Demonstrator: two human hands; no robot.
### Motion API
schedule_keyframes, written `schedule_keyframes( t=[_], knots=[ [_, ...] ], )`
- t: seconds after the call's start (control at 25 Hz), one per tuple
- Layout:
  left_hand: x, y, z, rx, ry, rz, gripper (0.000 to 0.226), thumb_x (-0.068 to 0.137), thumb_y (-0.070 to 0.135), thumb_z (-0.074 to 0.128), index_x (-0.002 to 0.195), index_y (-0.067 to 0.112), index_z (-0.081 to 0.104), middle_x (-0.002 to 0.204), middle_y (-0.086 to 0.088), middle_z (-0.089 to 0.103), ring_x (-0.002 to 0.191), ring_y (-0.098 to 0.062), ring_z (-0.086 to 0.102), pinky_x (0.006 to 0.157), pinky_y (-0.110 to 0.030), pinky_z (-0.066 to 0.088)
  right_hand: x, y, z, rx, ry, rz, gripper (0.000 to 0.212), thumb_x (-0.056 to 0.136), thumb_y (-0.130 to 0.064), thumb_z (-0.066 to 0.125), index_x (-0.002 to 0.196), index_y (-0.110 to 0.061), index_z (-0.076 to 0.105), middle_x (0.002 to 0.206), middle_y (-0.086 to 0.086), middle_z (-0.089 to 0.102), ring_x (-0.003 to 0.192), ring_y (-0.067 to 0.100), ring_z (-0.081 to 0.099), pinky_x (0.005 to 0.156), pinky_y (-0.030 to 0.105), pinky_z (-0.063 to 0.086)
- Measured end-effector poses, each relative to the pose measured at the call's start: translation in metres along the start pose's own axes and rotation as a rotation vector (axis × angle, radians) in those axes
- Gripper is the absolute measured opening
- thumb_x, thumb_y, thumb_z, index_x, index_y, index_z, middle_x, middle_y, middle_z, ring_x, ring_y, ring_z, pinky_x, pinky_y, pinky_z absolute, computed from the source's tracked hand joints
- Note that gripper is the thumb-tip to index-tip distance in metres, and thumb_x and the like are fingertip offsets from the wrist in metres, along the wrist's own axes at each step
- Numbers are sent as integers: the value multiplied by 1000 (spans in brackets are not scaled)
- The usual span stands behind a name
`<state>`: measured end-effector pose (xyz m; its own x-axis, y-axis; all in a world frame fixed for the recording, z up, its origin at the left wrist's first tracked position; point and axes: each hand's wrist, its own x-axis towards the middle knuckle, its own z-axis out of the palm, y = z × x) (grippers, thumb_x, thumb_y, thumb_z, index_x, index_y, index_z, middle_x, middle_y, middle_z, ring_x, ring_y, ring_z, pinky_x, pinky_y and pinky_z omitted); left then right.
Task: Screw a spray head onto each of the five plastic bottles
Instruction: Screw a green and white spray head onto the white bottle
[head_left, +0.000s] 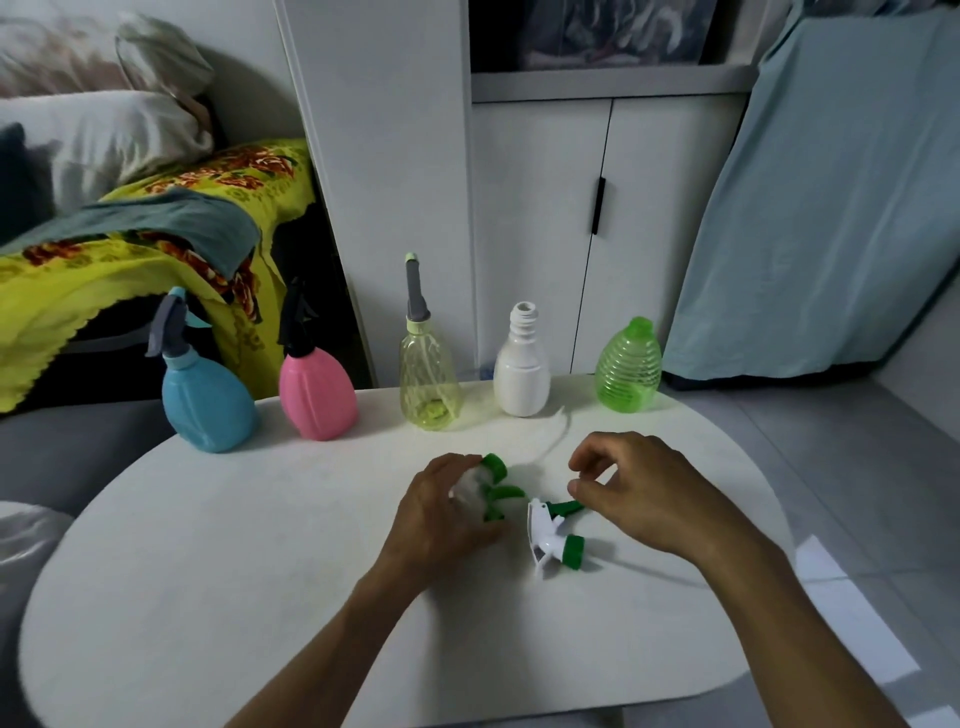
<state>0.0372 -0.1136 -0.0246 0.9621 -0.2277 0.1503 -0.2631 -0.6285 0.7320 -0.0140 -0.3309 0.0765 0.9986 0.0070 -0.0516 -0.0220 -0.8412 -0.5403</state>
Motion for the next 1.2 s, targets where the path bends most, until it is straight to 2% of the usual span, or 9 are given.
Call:
schedule_keyframes(
  t=[0.12, 0.24, 0.32, 0.44, 0.6, 0.76, 0.96, 1.12, 1.2],
  knots=[
    [-19, 23, -24, -201, 141, -1, 59, 61, 42, 87, 113, 39, 61, 108, 20, 67, 98, -2, 61, 74, -13, 50, -2, -2, 0, 154, 101, -206, 37, 83, -20, 72, 113, -39, 61, 108, -22, 65, 82, 3, 63, 72, 18, 51],
    [-32, 61, -43, -297, 119, 4, 58, 59, 62, 78, 109, 42, 58, 103, 22, 68, 95, -2, 64, 71, -16, 54, 1, -15, 8, 128, 118, -476, 64, 82, -11, 71, 132, -44, 50, 132, -37, 44, 106, -8, 49, 77, 0, 37],
    [-38, 82, -48, -452, 41, -112, 58, 59, 65, 76, 108, 38, 59, 105, 15, 71, 94, -3, 67, 71, -21, 56, 2, -21, 16, 92, 120, -577, 66, 83, -5, 71, 136, -39, 50, 139, -31, 43, 117, -4, 43, 88, 5, 37],
    [-45, 102, -49, -657, -46, -283, 52, 61, 59, 78, 102, 33, 61, 99, 8, 74, 90, -6, 69, 77, -30, 57, 3, -25, 20, -54, 313, -619, 56, 81, -2, 72, 131, -25, 59, 127, -5, 65, 104, 20, 54, 86, 35, 50],
    [-48, 116, -51, -732, -59, -336, 52, 61, 69, 71, 97, 32, 62, 85, 13, 73, 79, -4, 69, 78, -32, 56, 5, -31, 21, -49, 363, -576, 68, 78, -8, 75, 135, -35, 49, 106, -3, 71, 93, 21, 55, 78, 34, 52],
    [-39, 118, -56, -747, -41, -308, 64, 67, 86, 51, 102, 34, 66, 92, 15, 72, 86, -5, 69, 74, -31, 54, 5, -17, 12, 111, 452, -486, 46, 73, -18, 85, 112, -27, 62, 99, 2, 68, 91, 20, 60, 74, 27, 50],
    [7, 98, -31, -720, 204, -253, 22, 87, 26, 71, 107, 29, 64, 107, 5, 69, 102, -17, 65, 75, -28, 52, 5, -1, -17, 682, 714, -238, 42, 61, -43, 88, 97, -32, 68, 86, -24, 73, 80, -9, 65, 64, 3, 44],
    [75, 83, 5, -352, 272, -151, 70, 73, 16, 82, 132, 26, 45, 128, 2, 52, 114, -19, 53, 87, -28, 45, 15, 13, -26, 1074, 703, -125, 53, 55, -40, 89, 102, -25, 72, 99, -8, 78, 97, 13, 72, 89, 38, 54],
    [105, 76, 19, -255, 245, -224, 96, 67, 21, 87, 145, 22, 32, 142, -6, 44, 126, -27, 46, 96, -35, 42, 17, 15, -26, 1070, 710, -98, 48, 55, -41, 87, 99, -30, 73, 100, -6, 77, 98, 15, 72, 90, 40, 53]
  ],
)
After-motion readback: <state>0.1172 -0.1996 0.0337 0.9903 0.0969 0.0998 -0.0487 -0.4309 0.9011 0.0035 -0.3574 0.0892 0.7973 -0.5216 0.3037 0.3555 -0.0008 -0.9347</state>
